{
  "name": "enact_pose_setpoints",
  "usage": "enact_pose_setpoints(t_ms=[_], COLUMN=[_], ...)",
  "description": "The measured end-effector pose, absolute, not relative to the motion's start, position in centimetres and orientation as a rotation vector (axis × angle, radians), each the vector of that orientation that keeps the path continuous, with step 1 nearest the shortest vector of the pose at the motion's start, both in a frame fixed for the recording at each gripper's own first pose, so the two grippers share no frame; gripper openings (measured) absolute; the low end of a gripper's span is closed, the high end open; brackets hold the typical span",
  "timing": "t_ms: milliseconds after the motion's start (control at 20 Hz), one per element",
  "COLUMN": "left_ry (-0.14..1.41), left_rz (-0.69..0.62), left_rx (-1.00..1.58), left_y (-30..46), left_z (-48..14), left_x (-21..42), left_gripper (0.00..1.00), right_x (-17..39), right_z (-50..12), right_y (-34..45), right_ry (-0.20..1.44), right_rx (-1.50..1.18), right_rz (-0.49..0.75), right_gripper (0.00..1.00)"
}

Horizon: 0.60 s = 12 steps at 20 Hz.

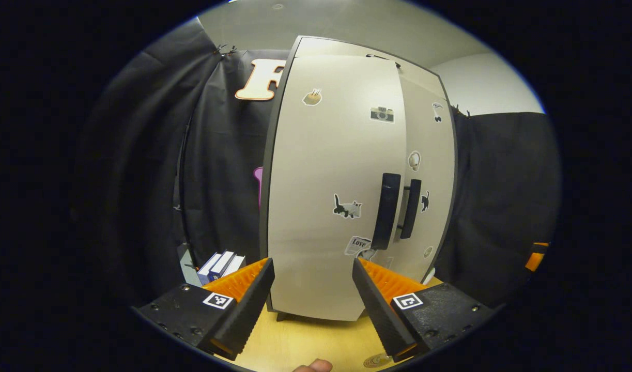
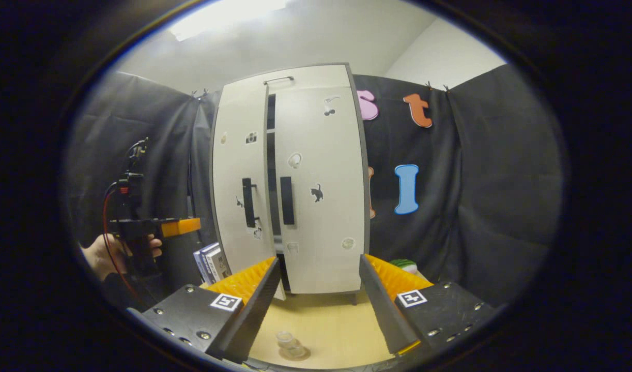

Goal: Grasp the bottle in the cabinet with the left hand and place it on the coaster, then close the right door with the right hand and the left door with the left hand.

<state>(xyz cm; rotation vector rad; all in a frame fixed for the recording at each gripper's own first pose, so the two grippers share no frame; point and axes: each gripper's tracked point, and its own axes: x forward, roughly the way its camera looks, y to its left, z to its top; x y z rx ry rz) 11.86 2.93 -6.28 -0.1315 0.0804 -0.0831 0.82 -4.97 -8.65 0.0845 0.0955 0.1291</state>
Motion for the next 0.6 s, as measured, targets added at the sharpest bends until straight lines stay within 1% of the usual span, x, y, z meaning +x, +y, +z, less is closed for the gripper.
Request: enact_pose_setpoints(t_ms=[200, 350, 450, 500, 600], left_ry=[0.034, 0.045, 0.040, 0.032, 0.010], left_rz=[-0.093, -0.139, -0.152, -0.162, -0.192], left_rx=[-0.095, -0.076, -0.066, -0.062, -0.058], left_y=[0.8, -2.1, -3.6, -4.4, -6.3], left_z=[-4.2, -3.9, -3.4, -3.0, -2.0], left_x=[11.3, 11.1, 11.0, 10.9, 10.5], left_gripper=[0.96, 0.96, 0.96, 0.93, 0.93], right_x=[1.9, 1.7, 1.1, 0.9, 0.6], right_z=[-5.5, -3.7, -3.4, -3.2, -3.2], right_y=[-4.7, -4.9, -5.6, -6.1, -7.2], right_ry=[0.073, 0.031, 0.025, 0.023, 0.026], right_rx=[0.141, 0.155, 0.159, 0.157, 0.153], right_rz=[0.089, 0.078, 0.061, 0.051, 0.040], right_gripper=[0.94, 0.94, 0.94, 0.94, 0.94])
